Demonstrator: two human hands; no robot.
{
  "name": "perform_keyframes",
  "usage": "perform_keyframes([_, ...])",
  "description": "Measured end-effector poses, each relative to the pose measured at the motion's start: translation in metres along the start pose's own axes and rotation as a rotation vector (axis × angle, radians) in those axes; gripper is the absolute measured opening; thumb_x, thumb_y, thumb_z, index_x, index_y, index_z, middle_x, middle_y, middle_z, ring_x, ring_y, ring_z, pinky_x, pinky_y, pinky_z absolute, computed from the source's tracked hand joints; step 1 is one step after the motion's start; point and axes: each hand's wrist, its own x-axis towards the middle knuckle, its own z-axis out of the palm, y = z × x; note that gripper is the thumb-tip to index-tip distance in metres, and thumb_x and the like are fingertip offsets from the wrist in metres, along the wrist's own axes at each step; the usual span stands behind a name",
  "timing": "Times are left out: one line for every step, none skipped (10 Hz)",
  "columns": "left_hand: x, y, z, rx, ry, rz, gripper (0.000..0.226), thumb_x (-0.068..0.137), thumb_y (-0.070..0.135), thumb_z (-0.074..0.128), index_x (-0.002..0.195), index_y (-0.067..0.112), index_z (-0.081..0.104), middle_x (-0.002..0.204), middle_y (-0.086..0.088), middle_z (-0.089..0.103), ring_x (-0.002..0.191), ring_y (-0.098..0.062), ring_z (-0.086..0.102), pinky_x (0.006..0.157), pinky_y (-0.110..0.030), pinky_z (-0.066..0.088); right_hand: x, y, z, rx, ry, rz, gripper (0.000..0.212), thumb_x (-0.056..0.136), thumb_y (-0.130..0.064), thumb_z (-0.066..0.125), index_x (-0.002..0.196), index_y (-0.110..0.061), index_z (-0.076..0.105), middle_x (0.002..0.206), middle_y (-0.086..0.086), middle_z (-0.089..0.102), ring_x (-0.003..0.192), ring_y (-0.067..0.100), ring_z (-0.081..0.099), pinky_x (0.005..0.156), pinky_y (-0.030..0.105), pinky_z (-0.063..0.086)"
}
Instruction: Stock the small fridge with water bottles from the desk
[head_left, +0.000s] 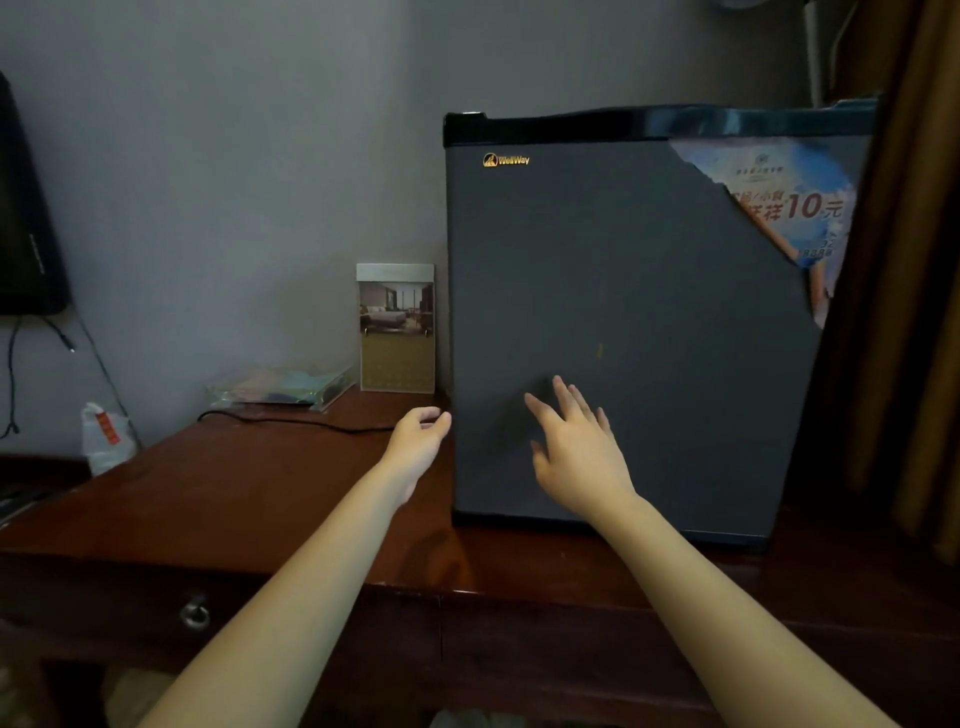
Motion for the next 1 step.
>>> perform_keyframes([-0.0069, -0.0144, -0.0144, 0.008, 0.028, -0.042, 0.035, 0.097, 0.024, 0.046, 0.131, 0.012, 0.047, 0.127, -0.006, 0.050, 0.107, -0.019, 0.049, 0.084, -0.032, 0.040, -0.0022, -0.0049, 0.0109, 0.061, 0.065, -0.019, 0.045, 0.096, -0.021, 0.042, 0.141, -0.019, 0.037, 0.151, 0.008, 0.029, 0.139, 0.027, 0.026, 0.111, 0.038, 0.027])
